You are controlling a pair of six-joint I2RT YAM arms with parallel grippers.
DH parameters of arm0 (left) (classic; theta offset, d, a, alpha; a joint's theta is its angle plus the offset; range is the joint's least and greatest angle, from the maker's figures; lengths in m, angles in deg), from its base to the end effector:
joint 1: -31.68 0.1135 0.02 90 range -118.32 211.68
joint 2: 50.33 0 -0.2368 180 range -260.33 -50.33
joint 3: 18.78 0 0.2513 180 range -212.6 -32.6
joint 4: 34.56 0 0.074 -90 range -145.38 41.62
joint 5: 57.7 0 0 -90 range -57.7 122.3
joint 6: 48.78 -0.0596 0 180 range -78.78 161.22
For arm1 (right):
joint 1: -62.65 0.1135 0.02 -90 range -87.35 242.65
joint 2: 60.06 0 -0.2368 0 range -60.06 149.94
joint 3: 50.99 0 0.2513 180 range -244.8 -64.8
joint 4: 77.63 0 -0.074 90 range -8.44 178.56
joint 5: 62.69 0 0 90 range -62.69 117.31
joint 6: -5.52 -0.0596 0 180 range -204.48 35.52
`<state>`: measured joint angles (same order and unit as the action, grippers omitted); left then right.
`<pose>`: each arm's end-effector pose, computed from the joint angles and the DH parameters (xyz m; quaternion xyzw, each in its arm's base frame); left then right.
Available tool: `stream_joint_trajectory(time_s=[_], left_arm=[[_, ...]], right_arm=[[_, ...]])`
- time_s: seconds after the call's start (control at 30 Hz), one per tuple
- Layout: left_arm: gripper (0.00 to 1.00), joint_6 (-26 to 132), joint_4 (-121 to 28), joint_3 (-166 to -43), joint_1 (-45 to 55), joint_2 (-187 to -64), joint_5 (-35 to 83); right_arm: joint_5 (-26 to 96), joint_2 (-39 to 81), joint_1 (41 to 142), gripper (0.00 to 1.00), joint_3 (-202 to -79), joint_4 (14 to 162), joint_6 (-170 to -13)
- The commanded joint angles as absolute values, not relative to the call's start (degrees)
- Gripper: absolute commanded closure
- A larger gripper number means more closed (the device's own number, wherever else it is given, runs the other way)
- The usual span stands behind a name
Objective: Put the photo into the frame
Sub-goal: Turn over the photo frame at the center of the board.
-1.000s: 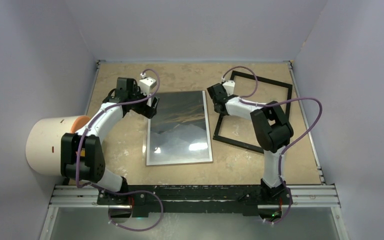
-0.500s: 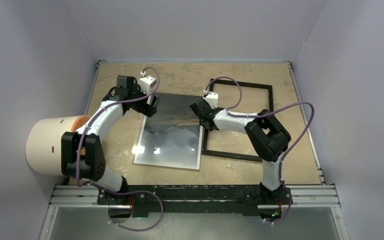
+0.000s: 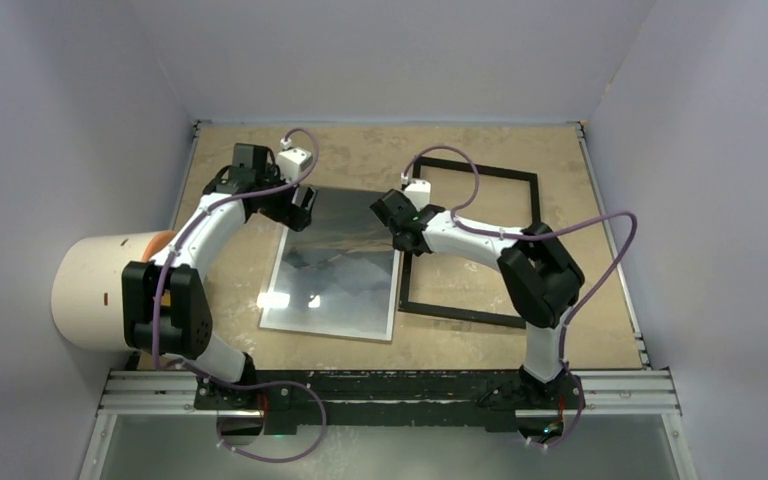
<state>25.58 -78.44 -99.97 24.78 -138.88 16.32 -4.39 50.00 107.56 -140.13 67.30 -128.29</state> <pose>0.3410 -0.0578 0.2156 0.2278 0.9072 -0.1057 0.3376 0.3094 0.2643 0.1428 0.0710 0.9206 0.0100 0.3838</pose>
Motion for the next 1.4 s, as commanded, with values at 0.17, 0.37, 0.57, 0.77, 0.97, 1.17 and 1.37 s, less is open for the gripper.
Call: stream_joint_trajectory(time_s=[0.17, 0.37, 0.57, 0.77, 0.97, 1.17, 1.37], left_arm=[[0.0, 25.9, -82.9, -105.4, 24.4, -137.3, 12.2], [0.0, 27.3, -85.7, -108.6, 24.4, -136.5, 11.3], [0.0, 29.7, -87.0, -111.4, 24.5, -133.5, 11.0], [0.0, 30.2, -87.9, -113.4, 24.6, -132.1, 10.8], [0.0, 35.2, -85.7, -113.9, 30.0, -132.0, 7.2], [0.0, 39.6, -88.3, -119.6, 34.2, -134.5, 8.8], [0.0, 40.4, -86.6, -117.8, 34.2, -134.0, 19.4]], right_arm=[[-6.2, 37.9, 107.9, 1.0, -148.4, 58.1, -128.9], [3.0, 33.9, 107.9, 1.0, -154.3, 57.8, -129.7], [12.5, 31.5, 107.9, 1.0, -161.1, 60.0, -133.5], [22.9, 29.4, 107.9, 1.0, -165.7, 66.8, -141.2], [30.3, 25.1, 107.8, 1.0, -159.7, 82.4, -150.8], [31.8, 24.2, 107.9, 1.0, -150.9, 101.6, -160.2], [34.5, 27.1, 107.8, 1.0, -145.4, 117.0, -167.7]])
